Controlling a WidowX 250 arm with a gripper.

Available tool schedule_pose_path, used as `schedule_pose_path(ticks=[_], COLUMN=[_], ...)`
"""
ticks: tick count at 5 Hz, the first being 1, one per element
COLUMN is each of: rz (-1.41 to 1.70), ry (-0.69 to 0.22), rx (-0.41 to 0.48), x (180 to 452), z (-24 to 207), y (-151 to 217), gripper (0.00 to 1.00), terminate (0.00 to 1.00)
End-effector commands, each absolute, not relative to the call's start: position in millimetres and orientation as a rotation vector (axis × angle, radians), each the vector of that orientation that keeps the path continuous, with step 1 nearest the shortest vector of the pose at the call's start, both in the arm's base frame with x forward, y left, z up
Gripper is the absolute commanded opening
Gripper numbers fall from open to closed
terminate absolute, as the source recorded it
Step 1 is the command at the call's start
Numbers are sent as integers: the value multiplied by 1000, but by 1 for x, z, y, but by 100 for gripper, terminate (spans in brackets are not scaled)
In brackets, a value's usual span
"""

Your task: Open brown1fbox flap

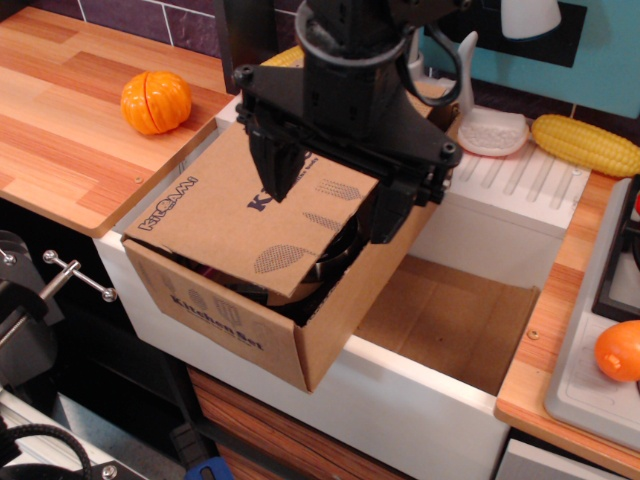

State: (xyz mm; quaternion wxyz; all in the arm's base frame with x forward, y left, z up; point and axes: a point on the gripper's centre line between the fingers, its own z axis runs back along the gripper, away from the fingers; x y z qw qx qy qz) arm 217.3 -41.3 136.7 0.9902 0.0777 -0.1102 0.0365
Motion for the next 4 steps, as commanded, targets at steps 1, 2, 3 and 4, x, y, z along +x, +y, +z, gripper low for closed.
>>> schedule_pose_path(ticks=[1, 2, 3, 4], rz=[73, 61, 72, 63], ry=[-221, -239, -254, -278], rx=[156, 213, 272, 318], x=[217, 217, 218, 218], z=[137, 124, 112, 103], y=[-41, -45, -46, -44], gripper=[100, 100, 100, 100], terminate=[0, 0, 0, 0])
